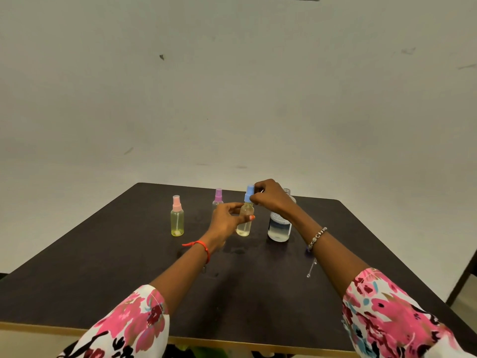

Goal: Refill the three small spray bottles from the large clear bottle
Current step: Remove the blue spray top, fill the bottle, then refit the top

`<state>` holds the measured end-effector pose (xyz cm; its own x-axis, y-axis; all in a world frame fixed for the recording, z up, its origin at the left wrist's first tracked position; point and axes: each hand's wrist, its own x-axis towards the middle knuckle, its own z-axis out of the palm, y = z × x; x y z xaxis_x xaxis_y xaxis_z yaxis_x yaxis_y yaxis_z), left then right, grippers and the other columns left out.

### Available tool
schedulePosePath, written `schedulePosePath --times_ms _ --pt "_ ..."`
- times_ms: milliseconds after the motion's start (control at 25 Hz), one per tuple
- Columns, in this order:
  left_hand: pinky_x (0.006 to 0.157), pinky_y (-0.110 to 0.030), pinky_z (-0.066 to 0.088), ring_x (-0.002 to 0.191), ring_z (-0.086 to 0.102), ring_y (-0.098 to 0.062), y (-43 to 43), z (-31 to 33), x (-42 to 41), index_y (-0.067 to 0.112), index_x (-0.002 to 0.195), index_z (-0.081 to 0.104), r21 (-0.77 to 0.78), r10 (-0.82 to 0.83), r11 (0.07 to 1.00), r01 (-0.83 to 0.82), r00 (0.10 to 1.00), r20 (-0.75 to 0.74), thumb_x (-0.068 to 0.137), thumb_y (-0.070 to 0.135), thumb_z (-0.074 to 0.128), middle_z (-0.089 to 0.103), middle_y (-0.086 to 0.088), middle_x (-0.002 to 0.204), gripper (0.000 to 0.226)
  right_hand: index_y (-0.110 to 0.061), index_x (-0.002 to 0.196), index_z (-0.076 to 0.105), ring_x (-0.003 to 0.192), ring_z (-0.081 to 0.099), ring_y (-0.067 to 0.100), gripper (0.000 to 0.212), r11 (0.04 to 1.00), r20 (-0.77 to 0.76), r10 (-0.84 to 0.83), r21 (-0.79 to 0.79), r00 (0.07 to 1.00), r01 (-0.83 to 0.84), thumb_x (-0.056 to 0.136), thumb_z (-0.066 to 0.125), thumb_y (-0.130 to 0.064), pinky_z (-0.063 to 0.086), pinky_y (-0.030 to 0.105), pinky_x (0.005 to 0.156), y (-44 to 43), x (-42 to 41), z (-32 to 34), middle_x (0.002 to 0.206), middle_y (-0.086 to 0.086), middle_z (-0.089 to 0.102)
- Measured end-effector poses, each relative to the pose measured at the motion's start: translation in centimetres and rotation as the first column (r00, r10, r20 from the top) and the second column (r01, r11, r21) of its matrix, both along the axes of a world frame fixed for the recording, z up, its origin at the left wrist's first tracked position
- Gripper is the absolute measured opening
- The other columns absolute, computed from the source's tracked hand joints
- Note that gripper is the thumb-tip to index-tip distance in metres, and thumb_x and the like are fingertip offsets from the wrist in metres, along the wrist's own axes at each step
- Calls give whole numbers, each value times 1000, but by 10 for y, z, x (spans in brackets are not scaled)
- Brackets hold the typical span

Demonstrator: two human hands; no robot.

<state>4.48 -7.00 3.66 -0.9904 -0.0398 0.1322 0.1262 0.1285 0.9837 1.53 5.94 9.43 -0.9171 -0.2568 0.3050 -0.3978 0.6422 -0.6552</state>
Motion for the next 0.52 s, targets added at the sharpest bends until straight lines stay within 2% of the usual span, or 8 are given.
schedulePosePath --times_ms 200,400,520 --pt "86 -49 54 107 61 -27 -1 0 -2 4 119 58 11 -4 1000 4 1000 0 73 11 75 65 -14 115 50 4 88 67 55 50 6 21 999 16 33 -24 999 -33 83 62 -16 38 14 53 3 5 9 62 -1 55" --pt "87 -48 53 109 60 -28 0 -1 -4 6 119 58 14 6 1000 -6 1000 4 74 11 73 64 -13 116 48 3 84 67 54 52 8 26 998 5 2 -58 1000 -2 79 69 -23 40 15 52 4 1 4 68 8 60" --pt "89 -50 52 111 59 -29 0 -1 -5 5 119 58 28 4 1000 -5 1000 13 74 11 73 64 -13 117 48 -2 82 66 57 51 8 30 999 -18 -18 -30 1000 18 76 72 -31 39 17 54 2 0 2 71 5 60"
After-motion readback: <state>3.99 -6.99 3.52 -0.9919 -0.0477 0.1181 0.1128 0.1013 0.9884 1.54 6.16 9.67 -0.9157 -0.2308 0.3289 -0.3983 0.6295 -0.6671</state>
